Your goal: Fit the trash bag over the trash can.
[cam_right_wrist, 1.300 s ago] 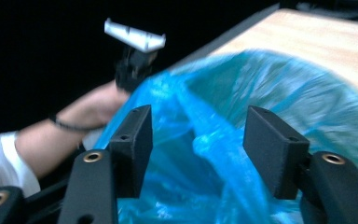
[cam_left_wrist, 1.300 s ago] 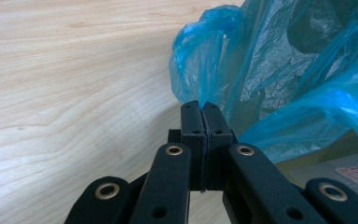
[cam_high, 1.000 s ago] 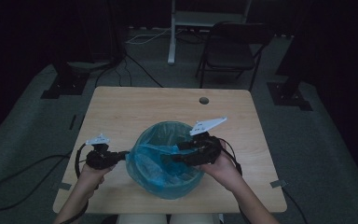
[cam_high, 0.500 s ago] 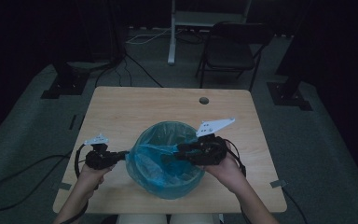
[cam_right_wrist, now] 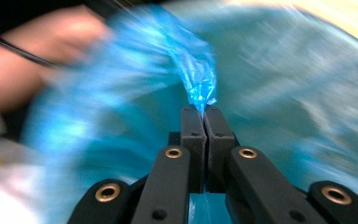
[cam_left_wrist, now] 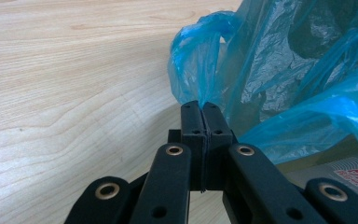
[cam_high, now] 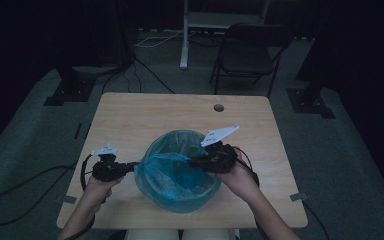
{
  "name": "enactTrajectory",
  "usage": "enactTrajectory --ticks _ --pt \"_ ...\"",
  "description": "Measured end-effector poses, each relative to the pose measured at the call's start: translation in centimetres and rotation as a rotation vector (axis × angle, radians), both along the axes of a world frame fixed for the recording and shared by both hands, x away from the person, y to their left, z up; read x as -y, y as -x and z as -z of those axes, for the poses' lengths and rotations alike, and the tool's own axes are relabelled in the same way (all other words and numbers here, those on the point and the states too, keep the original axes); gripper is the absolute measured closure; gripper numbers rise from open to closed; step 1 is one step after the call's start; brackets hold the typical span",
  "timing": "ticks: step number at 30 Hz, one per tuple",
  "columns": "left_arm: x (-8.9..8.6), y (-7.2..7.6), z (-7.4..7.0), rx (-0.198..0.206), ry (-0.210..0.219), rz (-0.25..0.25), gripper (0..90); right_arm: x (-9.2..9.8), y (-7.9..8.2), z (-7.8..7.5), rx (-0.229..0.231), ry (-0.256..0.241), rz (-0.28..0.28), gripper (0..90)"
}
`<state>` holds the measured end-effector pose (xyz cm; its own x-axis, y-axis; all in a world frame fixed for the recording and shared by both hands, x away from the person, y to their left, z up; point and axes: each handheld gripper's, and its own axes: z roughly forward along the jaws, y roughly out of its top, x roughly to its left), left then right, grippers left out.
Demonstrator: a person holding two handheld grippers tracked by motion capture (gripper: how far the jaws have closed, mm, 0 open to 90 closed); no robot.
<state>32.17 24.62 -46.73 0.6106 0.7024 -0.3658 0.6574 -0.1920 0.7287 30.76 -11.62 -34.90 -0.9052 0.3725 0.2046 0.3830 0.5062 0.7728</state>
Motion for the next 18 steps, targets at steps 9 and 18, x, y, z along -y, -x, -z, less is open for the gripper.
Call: enactTrajectory --ticks 9,18 --pt "0.1 0.1 0.0 -0.003 0.033 0.012 90.0 -0.1 7.0 1.0 -0.033 -0.136 -0.174 89.0" --pt "0.5 -0.2 0.9 -0.012 -0.022 -0.012 90.0 0.8 8.7 7.9 -0.121 -0.062 -0.131 88.8"
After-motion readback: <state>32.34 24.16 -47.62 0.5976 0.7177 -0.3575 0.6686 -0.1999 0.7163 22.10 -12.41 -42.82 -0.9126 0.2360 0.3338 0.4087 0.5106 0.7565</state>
